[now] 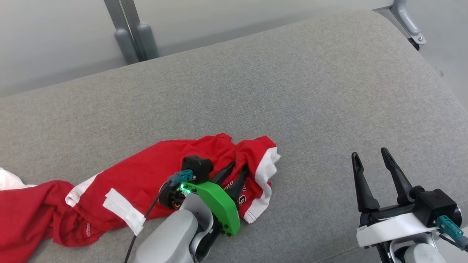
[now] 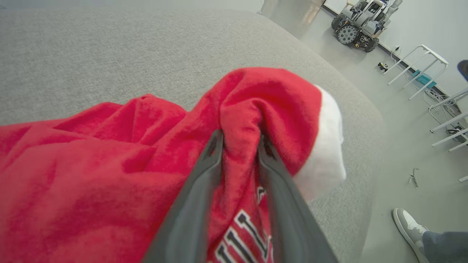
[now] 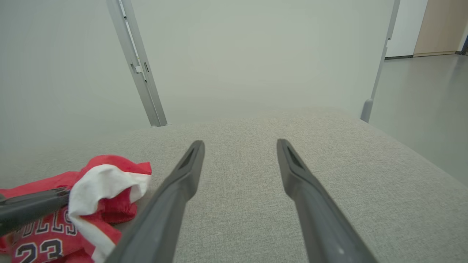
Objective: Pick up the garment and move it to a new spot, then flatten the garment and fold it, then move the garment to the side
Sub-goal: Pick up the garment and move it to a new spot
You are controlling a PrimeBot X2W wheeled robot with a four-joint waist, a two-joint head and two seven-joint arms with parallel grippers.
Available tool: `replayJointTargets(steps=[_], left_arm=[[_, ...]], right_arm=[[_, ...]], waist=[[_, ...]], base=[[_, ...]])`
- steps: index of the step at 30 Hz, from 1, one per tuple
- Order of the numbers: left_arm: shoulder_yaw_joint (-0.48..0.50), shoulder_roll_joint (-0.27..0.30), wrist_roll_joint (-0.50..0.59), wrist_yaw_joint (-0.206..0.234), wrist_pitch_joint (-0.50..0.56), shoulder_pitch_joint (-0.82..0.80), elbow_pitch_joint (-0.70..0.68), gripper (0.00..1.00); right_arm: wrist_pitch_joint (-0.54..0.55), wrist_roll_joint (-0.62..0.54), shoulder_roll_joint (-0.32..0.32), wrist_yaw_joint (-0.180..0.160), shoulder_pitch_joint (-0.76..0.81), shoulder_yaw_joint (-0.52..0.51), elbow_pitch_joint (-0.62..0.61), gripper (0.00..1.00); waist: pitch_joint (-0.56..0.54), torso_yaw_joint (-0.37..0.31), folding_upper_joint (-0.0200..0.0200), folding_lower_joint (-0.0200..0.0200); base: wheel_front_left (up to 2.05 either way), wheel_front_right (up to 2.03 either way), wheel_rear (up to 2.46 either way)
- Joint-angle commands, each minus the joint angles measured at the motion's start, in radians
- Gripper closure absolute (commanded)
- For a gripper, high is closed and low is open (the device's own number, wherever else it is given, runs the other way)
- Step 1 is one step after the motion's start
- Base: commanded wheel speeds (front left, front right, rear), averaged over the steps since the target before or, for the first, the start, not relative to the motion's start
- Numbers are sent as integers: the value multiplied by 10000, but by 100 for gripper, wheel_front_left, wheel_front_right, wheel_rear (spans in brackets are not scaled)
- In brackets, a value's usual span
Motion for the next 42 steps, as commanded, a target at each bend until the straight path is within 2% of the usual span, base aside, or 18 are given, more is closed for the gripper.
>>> replayJointTargets(steps=[1, 2, 3, 11, 19, 27, 30, 31, 32, 34, 38, 40, 42], left_arm=[[-308, 27, -227, -35, -270, -120, -24, 25], [-510, 27, -494, -37, -361, -92, -83, 56], [-820, 25, -705, -39, -454, -108, -161, 100], [-2364, 32, -2005, -42, -1102, -608, -590, 100], [-3402, 31, -2995, 19, -1444, -959, -937, 100], [-4130, 29, -3608, 262, -1583, -1348, -941, 100], [-4438, 38, -3456, 448, -1607, -1446, -548, 100], [-4604, 45, -3350, 554, -1600, -1452, -257, 80], [-4717, 46, -3275, 624, -1590, -1456, 10, 64], [-4911, 40, -2988, 817, -1572, -1461, 681, 0], [-4983, 25, -2209, 1297, -1604, -1663, 1207, 0], [-4540, 50, -1606, 1689, -1608, -1560, 915, 0], [-3823, 339, -926, 2214, -1602, -1112, 268, 0]], right_arm=[[-31, -31, -51, 1, 81, 16, -8, 0], [-31, -33, -74, 1, 85, 36, -14, 0], [-31, -29, -96, 1, 89, 43, -19, 0], [-31, -35, -167, 1, -14, 102, -24, 0], [-31, 47, -86, 1, 1, 166, 52, 0], [-31, 72, 4, 1, -102, 147, 85, 0], [-31, 61, 36, 1, -94, 120, 133, 0], [-31, 59, 47, 1, -128, 134, 150, 0], [-31, 59, 58, 1, -167, 148, 159, 0], [-31, 61, 56, 1, -203, 136, 190, 0], [-31, 8, 73, 2, -212, 13, 140, 0], [-31, -47, 52, 1, -188, -89, 30, 0], [-31, -120, 16, 1, -95, -154, -121, 0]], waist=[[-159, 164, -1, 1], [-204, 203, -1, 1], [-259, 259, -1, 1], [-441, 437, -1, 1], [-501, 140, -1, 1], [-379, -254, -1, 1], [-331, -349, -1, 1], [-288, -386, -1, 1], [-252, -414, -1, 1], [-210, -447, -1, 1], [-226, -386, -1, 1], [-261, -276, -1, 1], [-355, -143, -1, 1]], base=[[0, 0, 0], [0, 0, 0], [0, 0, 0], [0, 0, 0], [0, 0, 0], [0, 0, 0], [0, 0, 0], [0, 0, 0], [0, 0, 0], [0, 0, 0], [0, 0, 0], [0, 0, 0], [0, 0, 0]])
